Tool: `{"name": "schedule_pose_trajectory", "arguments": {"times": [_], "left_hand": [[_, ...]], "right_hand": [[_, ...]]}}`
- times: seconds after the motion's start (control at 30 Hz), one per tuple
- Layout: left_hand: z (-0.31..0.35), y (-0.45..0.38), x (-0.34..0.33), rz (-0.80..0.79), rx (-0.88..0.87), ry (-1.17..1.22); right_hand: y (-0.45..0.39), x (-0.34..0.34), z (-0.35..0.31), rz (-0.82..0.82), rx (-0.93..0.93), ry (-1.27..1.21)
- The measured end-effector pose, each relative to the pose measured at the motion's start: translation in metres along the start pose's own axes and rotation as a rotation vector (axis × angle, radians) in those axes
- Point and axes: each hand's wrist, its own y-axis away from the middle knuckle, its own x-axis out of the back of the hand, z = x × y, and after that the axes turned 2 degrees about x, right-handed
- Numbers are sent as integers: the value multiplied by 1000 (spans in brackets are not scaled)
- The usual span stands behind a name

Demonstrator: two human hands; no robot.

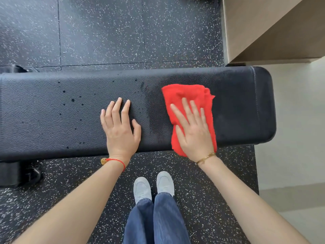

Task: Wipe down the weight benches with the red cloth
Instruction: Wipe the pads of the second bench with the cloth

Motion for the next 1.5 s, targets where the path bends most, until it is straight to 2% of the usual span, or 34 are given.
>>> {"name": "schedule_pose_trajectory", "arguments": {"times": [0.13, 0.23, 0.3, 0.4, 0.47, 0.6, 0.67, 0.73, 0.83, 0.9, 1.1, 1.23, 1.3, 1.37, 1.5], "left_hand": [[0, 0, -1, 3, 9, -2], [1, 1, -1, -1, 11, -11], [2, 1, -2, -6, 14, -11], [1, 0, -1, -11, 11, -22], [1, -1, 1, -22, 12, -23], [2, -2, 6, -53, 17, -25], [4, -3, 9, -68, 27, -11], [4, -4, 13, -87, 35, 3], [1, -9, 20, -96, 36, 19], [-4, -13, 25, -86, 33, 13], [-42, -20, 27, -57, 53, -90], [-54, -14, 19, -56, 42, -128], [-56, -14, 17, -40, 42, -103], [-56, -14, 16, -20, 39, -94], [-56, -14, 16, -9, 25, -75]], "right_hand": [[-10, 15, 32, 120, -487, -89], [-44, 17, 21, 183, -714, -94], [-61, 15, 2, 146, -645, -50], [-61, 4, -32, 37, -248, -28], [-44, -4, -47, -16, -56, -34], [-8, -4, -31, -74, 110, -12], [-7, 1, -20, -68, 77, -14], [-22, 4, -22, -48, -32, -35], [-60, 2, -47, -12, -197, -46], [-85, -2, -67, -11, -214, -45], [-99, -17, -115, -58, 69, 18], [-55, -20, -99, -92, 230, 15], [-45, -16, -80, -93, 243, 8], [-53, -9, -65, -67, 145, -11], [-104, -2, -71, 26, -184, -40]]}}
